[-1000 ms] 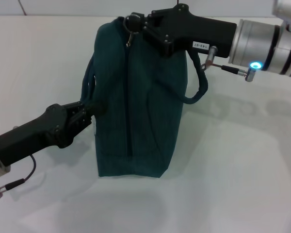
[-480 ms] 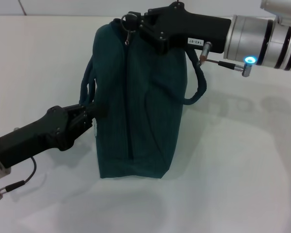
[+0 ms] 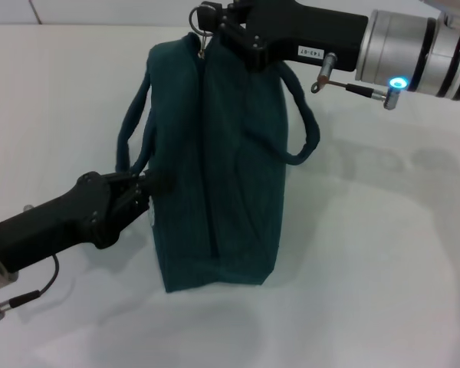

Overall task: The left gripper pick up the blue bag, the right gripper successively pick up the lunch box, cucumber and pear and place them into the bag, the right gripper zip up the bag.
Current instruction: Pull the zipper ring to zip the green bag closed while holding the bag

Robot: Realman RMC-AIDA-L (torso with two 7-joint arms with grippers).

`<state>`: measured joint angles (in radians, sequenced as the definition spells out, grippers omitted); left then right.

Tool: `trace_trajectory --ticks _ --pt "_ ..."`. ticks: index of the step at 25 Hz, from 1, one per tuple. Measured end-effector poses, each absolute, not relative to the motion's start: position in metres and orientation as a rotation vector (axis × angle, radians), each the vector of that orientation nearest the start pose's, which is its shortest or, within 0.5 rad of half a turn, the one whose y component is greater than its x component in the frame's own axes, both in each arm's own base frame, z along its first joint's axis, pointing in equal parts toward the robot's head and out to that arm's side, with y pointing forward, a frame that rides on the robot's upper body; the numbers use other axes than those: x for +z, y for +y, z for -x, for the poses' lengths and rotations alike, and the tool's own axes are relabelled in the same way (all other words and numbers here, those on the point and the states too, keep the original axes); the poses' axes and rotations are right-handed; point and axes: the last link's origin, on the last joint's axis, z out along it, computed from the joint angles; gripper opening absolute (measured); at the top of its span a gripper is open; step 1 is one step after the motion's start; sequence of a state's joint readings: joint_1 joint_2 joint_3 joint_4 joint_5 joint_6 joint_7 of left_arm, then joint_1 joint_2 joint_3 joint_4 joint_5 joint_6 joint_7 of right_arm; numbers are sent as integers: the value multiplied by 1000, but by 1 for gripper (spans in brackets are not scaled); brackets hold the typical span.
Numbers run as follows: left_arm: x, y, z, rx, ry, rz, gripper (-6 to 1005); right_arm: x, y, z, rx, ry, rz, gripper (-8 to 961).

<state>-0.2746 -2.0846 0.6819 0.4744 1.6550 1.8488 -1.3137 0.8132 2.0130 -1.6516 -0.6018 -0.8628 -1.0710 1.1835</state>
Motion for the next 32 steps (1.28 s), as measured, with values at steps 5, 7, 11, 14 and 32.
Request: trace_trajectory --ticks 5,7,11,14,32 --pt "8 233 287 -1367 -825 2472 46 -51 406 -84 1049 177 2643 33" --pt "8 231 288 -1364 -828 2479 46 -50 407 -84 1047 172 2639 33" --pt "9 227 286 -1380 -801 2500 45 -49 410 -86 1030 185 2626 34" --pt "10 224 286 -1386 -777 2504 45 -51 414 -90 981 195 2608 34" --pt "20 231 306 -1329 -837 2303 45 -41 400 -125 945 226 2513 37"
